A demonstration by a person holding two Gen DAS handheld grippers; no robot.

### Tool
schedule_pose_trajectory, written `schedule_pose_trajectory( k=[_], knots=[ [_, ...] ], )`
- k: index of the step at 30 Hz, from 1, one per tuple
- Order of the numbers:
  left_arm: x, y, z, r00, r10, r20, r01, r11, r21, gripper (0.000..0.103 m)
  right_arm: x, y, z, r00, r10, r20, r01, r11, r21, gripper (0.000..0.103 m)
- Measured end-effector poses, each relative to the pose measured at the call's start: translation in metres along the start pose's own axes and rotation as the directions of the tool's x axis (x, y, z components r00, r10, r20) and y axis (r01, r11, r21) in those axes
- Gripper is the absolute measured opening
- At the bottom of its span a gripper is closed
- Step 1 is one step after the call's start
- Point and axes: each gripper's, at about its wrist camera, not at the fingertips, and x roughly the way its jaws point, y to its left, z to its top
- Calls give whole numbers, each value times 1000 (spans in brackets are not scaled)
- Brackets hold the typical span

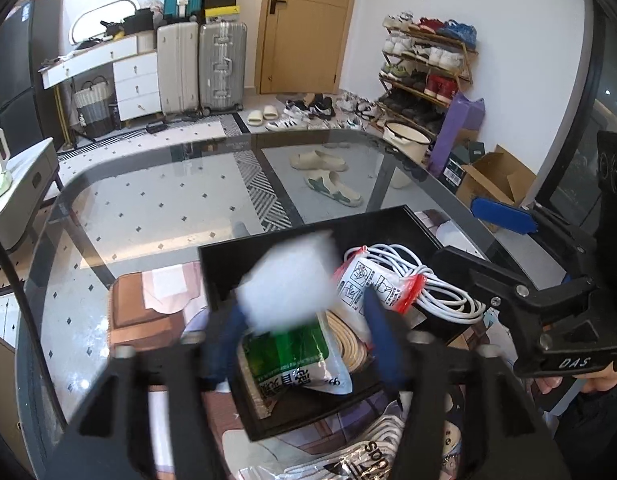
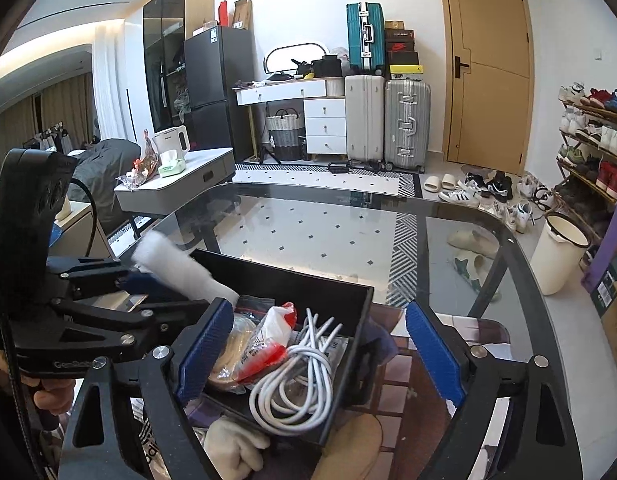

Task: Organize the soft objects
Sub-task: 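Open the left tool over the box while the right tool releases the packet into it, then move the right tool to the white plush toy while the left tool moves to the adidas bag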

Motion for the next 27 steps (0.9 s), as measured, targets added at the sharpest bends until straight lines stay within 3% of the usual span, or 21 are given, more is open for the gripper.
schedule_pose_trajectory(
  k=[1, 4, 10, 15, 27],
  knots=[
    [-3, 1, -2, 1000, -1, 6, 1, 1000, 0, 63, -5, 1, -4, 1000, -1, 2, 1, 1000, 3, 90],
    [-12, 2, -6, 999, 18, 30, -17, 1000, -6, 85, -11, -1, -7, 1000, -6, 6, 6, 1000, 13, 91],
    [-33, 6, -19, 993, 72, 91, -71, 997, -14, 103, -21, -4, -15, 1000, -8, 6, 8, 999, 32, 95],
    [-45, 10, -29, 987, 115, 115, -112, 993, -25, 103, -32, 0, -24, 1000, -3, 8, 2, 1000, 30, 102],
    [-55, 2, -60, 986, 134, 94, -132, 991, -37, 103, -29, 16, -44, 994, 18, -112, -20, 1000, -15, 102]
  ],
)
